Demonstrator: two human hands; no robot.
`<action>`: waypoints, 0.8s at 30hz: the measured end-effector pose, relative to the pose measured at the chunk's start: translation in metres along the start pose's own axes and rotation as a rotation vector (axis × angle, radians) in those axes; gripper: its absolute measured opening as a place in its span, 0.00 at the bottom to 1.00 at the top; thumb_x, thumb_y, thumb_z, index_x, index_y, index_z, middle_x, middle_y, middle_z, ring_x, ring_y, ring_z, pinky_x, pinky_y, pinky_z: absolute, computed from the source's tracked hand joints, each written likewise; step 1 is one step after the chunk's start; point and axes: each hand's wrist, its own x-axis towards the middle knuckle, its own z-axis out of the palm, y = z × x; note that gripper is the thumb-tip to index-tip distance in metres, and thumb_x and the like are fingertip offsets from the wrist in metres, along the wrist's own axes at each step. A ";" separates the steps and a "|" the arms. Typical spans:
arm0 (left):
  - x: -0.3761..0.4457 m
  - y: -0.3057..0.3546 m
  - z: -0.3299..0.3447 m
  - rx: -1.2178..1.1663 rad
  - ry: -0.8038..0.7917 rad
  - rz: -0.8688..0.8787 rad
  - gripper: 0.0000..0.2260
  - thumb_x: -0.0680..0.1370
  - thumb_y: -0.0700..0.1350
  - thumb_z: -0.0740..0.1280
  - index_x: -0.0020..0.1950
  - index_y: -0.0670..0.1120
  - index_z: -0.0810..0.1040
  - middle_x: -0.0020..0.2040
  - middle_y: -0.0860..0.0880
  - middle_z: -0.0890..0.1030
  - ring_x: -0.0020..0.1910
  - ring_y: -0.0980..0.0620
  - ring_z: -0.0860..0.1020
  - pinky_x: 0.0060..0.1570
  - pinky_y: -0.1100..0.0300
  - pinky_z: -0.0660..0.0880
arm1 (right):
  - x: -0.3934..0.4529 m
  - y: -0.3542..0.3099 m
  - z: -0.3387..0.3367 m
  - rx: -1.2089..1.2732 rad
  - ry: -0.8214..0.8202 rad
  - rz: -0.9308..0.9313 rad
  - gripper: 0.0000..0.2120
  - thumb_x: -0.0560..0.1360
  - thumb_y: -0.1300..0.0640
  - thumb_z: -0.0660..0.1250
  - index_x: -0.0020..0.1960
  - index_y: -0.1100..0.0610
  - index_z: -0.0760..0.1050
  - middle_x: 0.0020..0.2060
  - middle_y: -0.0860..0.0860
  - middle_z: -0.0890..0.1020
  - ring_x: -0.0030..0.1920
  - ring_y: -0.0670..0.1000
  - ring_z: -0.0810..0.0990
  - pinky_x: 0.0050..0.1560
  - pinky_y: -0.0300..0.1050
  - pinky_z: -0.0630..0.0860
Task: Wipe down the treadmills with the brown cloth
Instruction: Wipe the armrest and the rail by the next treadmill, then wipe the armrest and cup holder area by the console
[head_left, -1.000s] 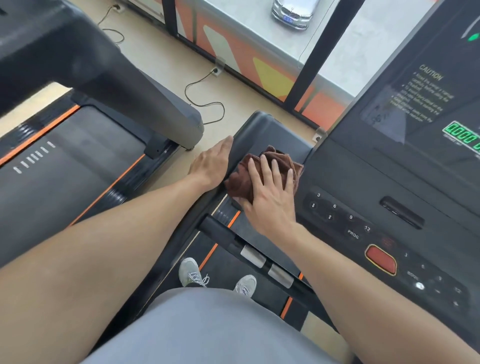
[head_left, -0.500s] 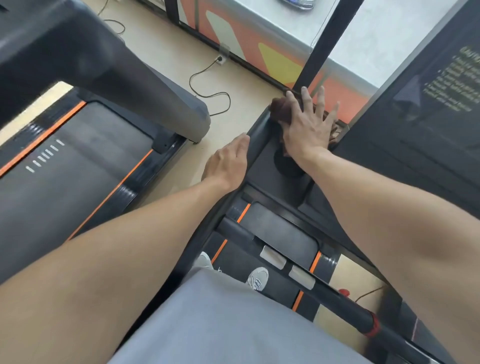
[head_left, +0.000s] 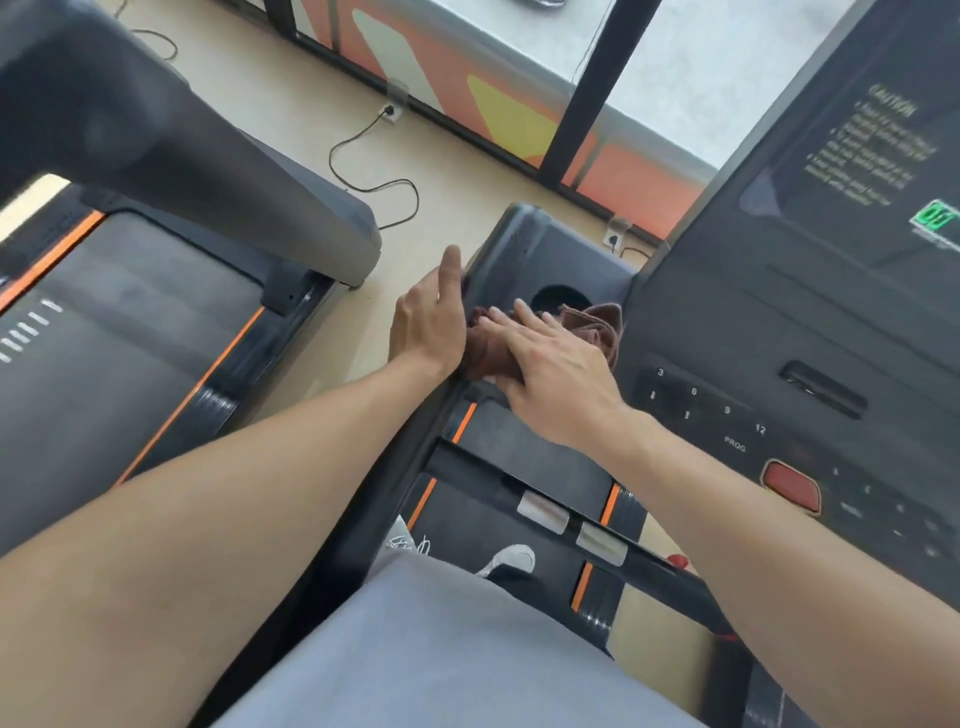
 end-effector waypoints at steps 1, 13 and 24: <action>0.000 -0.001 -0.001 -0.042 0.014 -0.006 0.36 0.81 0.68 0.42 0.62 0.48 0.82 0.62 0.49 0.83 0.63 0.49 0.78 0.65 0.56 0.68 | -0.005 -0.003 0.002 -0.007 0.006 -0.018 0.29 0.82 0.48 0.62 0.81 0.48 0.62 0.80 0.46 0.64 0.82 0.51 0.56 0.81 0.51 0.55; -0.010 -0.011 -0.012 -0.005 0.028 -0.036 0.22 0.82 0.62 0.55 0.54 0.50 0.83 0.56 0.49 0.84 0.58 0.48 0.79 0.62 0.53 0.72 | -0.098 -0.039 0.048 0.316 0.014 0.032 0.28 0.77 0.50 0.70 0.76 0.42 0.69 0.70 0.40 0.77 0.71 0.48 0.74 0.65 0.51 0.75; -0.167 0.000 0.002 -0.407 -0.202 -0.048 0.19 0.83 0.55 0.60 0.61 0.44 0.83 0.59 0.49 0.85 0.63 0.48 0.81 0.73 0.44 0.68 | -0.181 -0.023 0.019 1.086 0.166 0.061 0.27 0.69 0.59 0.81 0.62 0.39 0.80 0.57 0.41 0.84 0.59 0.42 0.82 0.63 0.40 0.75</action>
